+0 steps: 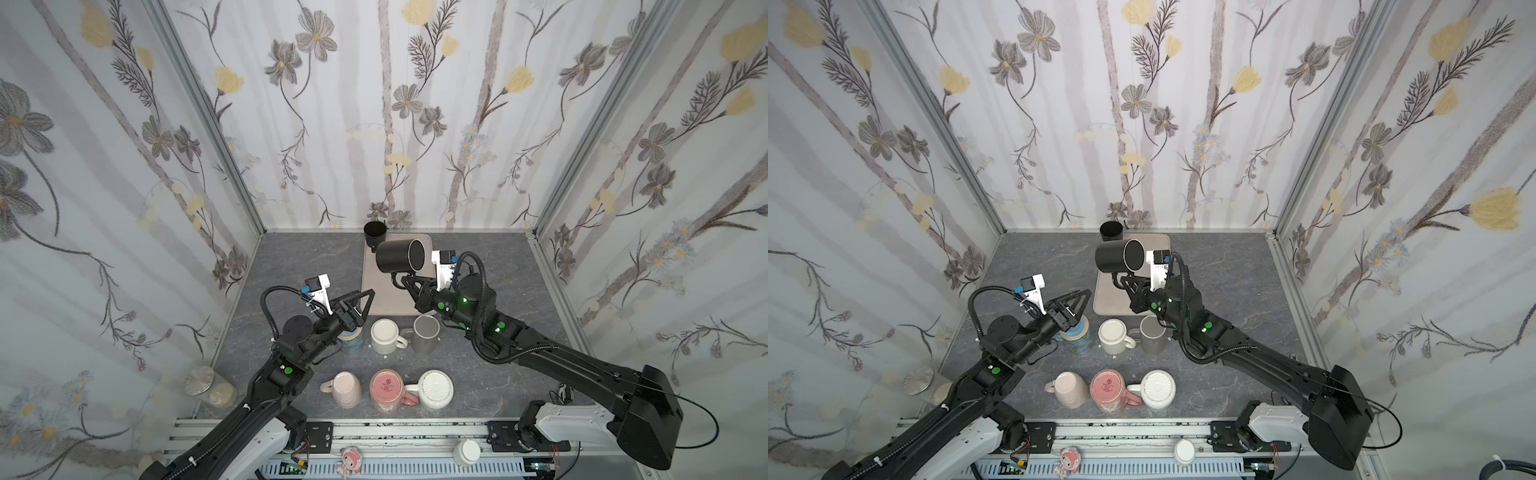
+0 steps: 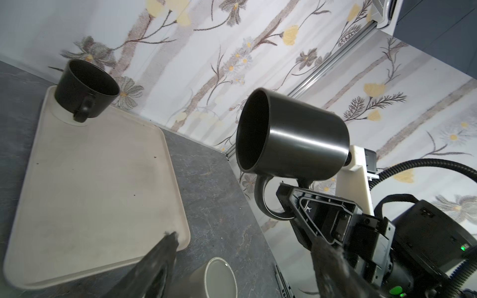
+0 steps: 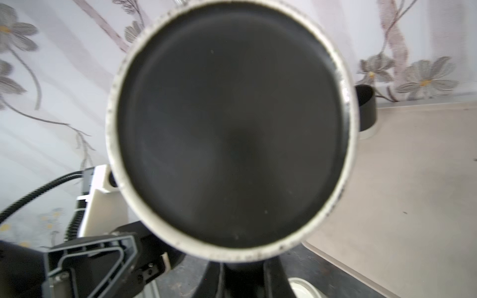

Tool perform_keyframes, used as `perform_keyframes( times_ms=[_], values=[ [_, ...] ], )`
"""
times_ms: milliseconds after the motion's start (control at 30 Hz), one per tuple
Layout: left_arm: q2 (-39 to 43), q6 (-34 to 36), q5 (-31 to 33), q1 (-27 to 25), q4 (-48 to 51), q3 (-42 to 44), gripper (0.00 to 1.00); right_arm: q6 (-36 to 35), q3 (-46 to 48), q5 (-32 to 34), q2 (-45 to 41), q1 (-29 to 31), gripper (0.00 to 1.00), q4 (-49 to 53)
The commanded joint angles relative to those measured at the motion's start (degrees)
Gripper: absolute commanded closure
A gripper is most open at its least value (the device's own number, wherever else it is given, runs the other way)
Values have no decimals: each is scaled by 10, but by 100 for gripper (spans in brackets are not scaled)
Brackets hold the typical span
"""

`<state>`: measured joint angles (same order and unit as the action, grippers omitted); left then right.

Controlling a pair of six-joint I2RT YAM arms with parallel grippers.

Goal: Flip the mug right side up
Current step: 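Grasp the black mug with the left gripper while the right gripper holds it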

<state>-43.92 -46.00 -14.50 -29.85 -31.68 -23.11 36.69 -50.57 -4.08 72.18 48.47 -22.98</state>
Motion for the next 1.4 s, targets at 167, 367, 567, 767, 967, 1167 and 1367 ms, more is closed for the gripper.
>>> perform_keyframes(
  times_ms=[167,367,567,767,967,1167,1367],
  values=[
    [-46,-32,-52,-2,-173,7,38,103,-5,-129,40,4,100,-240],
    [-48,-38,-63,-2,-236,20,60,113,2,-158,44,12,100,-250],
    [-52,-55,-81,-2,-295,27,61,133,13,-184,55,13,100,-281],
    [-56,-66,-88,-2,-309,25,69,158,15,-199,72,16,100,-312],
    [-57,-68,-82,-3,-303,25,70,162,16,-202,81,20,100,-314],
    [-56,-67,-67,-3,-282,20,90,163,24,-197,78,19,100,-315],
    [-56,-31,-37,-3,-173,-21,100,129,31,-171,54,18,84,-263]
  ],
)
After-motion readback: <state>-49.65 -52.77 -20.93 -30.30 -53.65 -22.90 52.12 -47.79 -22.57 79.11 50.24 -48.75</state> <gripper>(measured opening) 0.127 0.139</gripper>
